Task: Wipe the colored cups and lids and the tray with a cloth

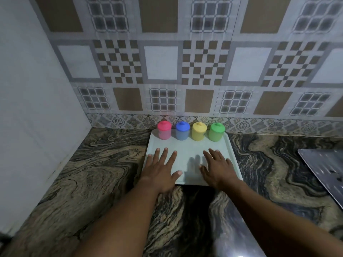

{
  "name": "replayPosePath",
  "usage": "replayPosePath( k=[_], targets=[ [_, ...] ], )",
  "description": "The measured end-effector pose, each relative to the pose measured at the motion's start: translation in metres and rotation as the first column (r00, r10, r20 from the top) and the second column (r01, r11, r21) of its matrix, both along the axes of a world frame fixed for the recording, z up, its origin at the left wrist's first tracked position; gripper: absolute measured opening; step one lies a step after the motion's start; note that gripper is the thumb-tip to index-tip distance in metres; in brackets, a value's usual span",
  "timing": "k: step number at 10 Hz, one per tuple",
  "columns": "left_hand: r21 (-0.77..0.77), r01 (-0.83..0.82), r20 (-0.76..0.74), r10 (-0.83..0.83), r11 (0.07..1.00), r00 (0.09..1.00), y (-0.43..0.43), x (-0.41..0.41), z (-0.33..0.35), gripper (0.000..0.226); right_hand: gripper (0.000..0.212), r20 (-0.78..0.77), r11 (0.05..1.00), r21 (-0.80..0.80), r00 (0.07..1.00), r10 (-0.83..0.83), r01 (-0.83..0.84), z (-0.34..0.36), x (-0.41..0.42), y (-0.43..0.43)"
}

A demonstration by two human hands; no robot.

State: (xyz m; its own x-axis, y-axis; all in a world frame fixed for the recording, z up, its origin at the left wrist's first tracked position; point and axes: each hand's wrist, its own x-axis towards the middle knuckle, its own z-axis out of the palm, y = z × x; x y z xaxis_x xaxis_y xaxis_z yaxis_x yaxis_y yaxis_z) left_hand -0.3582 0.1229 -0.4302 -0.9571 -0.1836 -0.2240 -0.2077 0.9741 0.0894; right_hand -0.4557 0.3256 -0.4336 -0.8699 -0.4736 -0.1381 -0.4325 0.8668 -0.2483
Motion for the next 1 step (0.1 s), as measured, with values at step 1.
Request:
replayPosePath(
  k=[1],
  targets=[
    [0.011,0.004,-0.087,-0.003,1.000,0.996,0.0043,-0.0133,0.0620,0.073,0.067,-0.084,0.996,-0.057,0.995,0.061,-0.066,0.0684,-0.0083,-0.0095]
  ],
)
